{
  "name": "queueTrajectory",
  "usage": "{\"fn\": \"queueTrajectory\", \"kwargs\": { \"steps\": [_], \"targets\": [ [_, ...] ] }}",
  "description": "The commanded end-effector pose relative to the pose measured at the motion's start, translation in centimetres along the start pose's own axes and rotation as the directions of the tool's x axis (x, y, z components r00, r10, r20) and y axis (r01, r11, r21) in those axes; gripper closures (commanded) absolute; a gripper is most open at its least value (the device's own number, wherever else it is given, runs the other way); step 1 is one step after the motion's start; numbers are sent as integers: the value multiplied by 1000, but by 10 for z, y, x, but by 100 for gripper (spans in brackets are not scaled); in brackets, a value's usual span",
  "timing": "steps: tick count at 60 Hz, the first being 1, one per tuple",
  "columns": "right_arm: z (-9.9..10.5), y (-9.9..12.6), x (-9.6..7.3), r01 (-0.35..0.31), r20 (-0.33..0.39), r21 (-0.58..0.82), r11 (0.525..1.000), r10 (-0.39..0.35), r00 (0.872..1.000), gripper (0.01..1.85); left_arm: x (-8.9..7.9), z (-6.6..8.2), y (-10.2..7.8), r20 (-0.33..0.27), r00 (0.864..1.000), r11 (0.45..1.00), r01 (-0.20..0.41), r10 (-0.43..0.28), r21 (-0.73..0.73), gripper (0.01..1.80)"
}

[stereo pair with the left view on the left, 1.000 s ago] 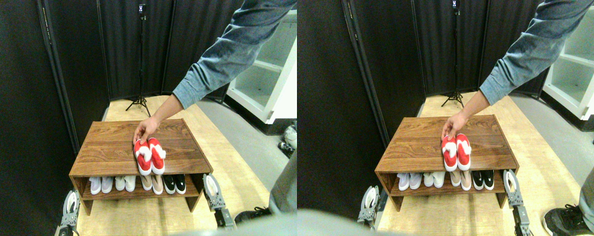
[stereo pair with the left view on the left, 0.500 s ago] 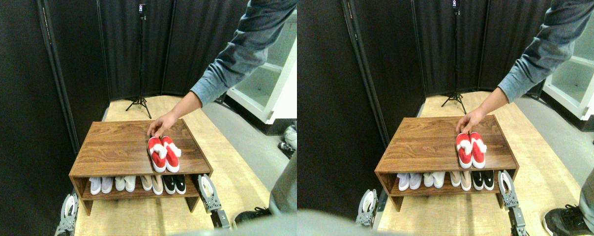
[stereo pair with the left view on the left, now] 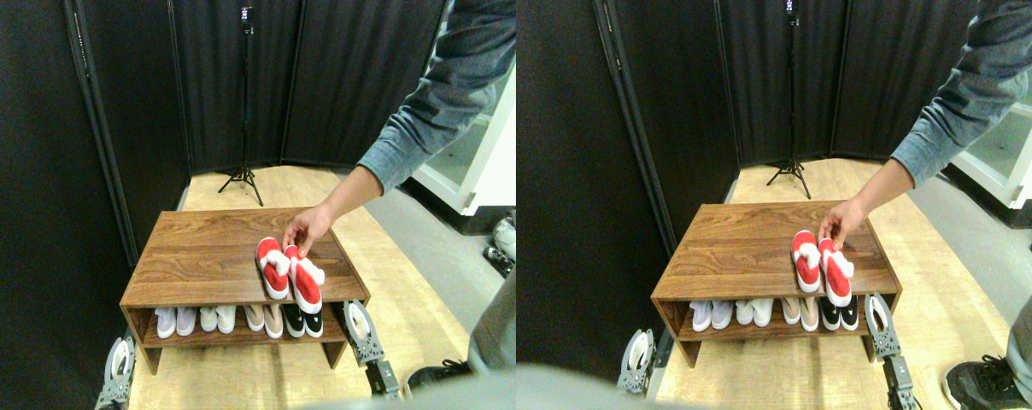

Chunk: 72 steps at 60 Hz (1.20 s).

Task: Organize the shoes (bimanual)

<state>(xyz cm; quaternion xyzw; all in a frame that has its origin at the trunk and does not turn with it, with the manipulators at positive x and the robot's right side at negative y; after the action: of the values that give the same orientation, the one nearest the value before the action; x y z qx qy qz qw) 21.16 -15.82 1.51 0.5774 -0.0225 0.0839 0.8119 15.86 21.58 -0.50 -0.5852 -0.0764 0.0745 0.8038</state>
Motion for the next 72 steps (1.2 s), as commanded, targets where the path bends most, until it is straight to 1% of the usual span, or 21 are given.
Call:
{"fn": "queueTrajectory", "kwargs": {
  "steps": [1,12,18,21,24,26,27,28,30,31,33,34,35,36,37,40,45,54,61,67,72],
  "targets": [
    [1,1,2,-22,-2,-1,1000,22,1000,185,4,2,-11,13,999,999,47,-47,2,180],
    [1,0,4,-21,-3,16,1000,21,1000,185,6,1,-12,10,999,999,47,-47,4,180],
    [0,0,5,0,4,35,999,0,1000,185,7,0,-12,7,999,999,50,-50,3,180],
    [-1,-1,5,9,4,59,998,-9,1000,185,8,0,-12,13,999,999,48,-48,7,180],
    [-2,-2,5,38,-5,153,988,-38,999,185,8,-1,-12,16,999,999,44,-44,0,180],
    [-3,-2,5,44,-9,163,986,-43,999,179,8,-1,-12,16,999,999,43,-43,-1,180],
    [-4,-2,5,71,-27,193,979,-67,997,141,8,-1,-12,19,999,999,43,-43,0,180],
    [-4,-2,5,71,-27,193,979,-67,997,141,8,-1,-12,19,999,999,43,-43,0,180],
    [-6,-2,5,105,-35,235,966,-100,994,98,9,-1,-12,18,999,999,44,-44,12,180],
    [-6,-1,5,109,-40,241,964,-102,994,91,9,-1,-12,19,999,999,43,-43,13,180],
    [-9,-2,5,120,-58,260,958,-109,992,66,9,-2,-12,17,999,999,43,-43,11,180],
    [-9,-2,5,123,-68,260,958,-109,992,58,9,-2,-12,16,999,999,42,-42,8,180],
    [-9,-2,5,123,-68,260,958,-109,992,58,9,-2,-12,16,999,999,42,-42,8,180],
    [-11,-4,5,138,-106,248,959,-115,988,34,9,-2,-12,16,999,999,38,-38,-2,180],
    [-11,-4,5,138,-106,248,959,-115,988,34,9,-2,-12,16,999,999,38,-38,-2,180],
    [-15,-6,3,158,-140,262,952,-125,982,18,10,-2,-12,18,999,999,35,-35,0,180],
    [-20,-9,1,145,-169,263,954,-102,980,14,10,-2,-11,12,999,999,36,-36,15,180],
    [-25,-12,2,156,-169,281,947,-111,979,13,10,-2,-11,16,999,999,34,-35,10,180],
    [-28,-18,6,156,-162,315,936,-109,981,16,11,-2,-11,18,999,999,32,-32,9,180],
    [-34,-28,12,169,-172,330,929,-117,978,13,10,-1,-11,19,999,999,33,-33,15,180],
    [-43,-39,22,199,-182,380,904,-137,974,15,10,-1,-11,20,999,999,36,-36,14,180]
  ]
}}
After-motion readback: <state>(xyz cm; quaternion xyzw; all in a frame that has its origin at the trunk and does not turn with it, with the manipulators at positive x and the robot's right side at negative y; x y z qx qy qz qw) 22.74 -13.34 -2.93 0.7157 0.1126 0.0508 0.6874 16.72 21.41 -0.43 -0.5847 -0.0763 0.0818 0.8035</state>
